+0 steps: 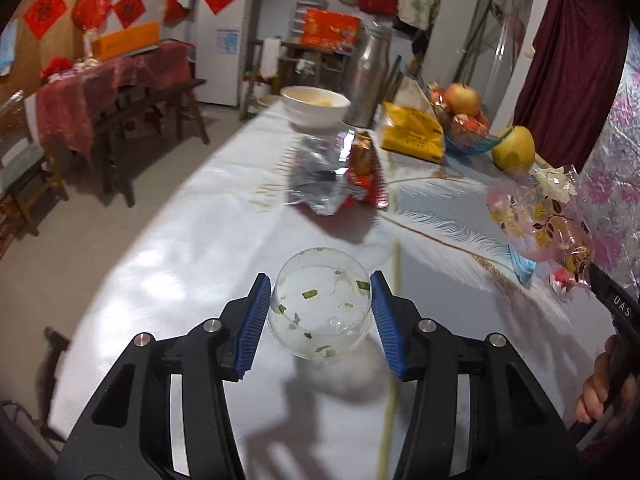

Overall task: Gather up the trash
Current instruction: 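Carry the cup to the basket and open the left tool while the right tool carries the pink bag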

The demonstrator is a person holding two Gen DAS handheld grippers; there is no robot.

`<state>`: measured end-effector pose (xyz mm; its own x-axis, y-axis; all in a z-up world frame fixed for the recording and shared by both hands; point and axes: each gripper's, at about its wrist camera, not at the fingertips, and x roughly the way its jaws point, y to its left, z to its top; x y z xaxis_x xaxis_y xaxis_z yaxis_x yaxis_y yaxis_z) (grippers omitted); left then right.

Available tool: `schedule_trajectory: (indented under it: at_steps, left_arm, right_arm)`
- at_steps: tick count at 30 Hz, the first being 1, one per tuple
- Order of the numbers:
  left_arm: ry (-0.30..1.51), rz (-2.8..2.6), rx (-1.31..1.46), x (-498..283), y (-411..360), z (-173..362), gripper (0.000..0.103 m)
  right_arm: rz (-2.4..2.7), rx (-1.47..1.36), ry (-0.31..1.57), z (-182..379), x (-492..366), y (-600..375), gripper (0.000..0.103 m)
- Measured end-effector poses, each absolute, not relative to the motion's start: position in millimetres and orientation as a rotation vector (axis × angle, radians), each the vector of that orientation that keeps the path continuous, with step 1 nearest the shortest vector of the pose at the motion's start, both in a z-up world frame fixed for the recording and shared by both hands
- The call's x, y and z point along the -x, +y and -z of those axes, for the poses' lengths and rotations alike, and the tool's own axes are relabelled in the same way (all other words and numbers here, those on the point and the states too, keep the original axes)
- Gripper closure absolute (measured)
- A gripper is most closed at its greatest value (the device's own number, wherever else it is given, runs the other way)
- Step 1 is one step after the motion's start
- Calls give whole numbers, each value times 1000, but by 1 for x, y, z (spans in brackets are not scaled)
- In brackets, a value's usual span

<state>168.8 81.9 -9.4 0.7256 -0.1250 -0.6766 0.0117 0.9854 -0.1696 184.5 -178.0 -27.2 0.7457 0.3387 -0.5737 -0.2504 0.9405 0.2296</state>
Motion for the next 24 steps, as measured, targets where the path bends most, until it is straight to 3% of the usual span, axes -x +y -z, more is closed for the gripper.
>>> schedule_trajectory:
  at_steps: [15, 24]
  left_arm:
    - [634, -43, 150, -18, 164, -19, 52]
    - [770, -148, 155, 42, 234, 34, 52]
  right_arm:
    - [-522, -80, 606, -11, -69, -96, 97]
    - [-651, 34, 669, -4, -37, -16, 97]
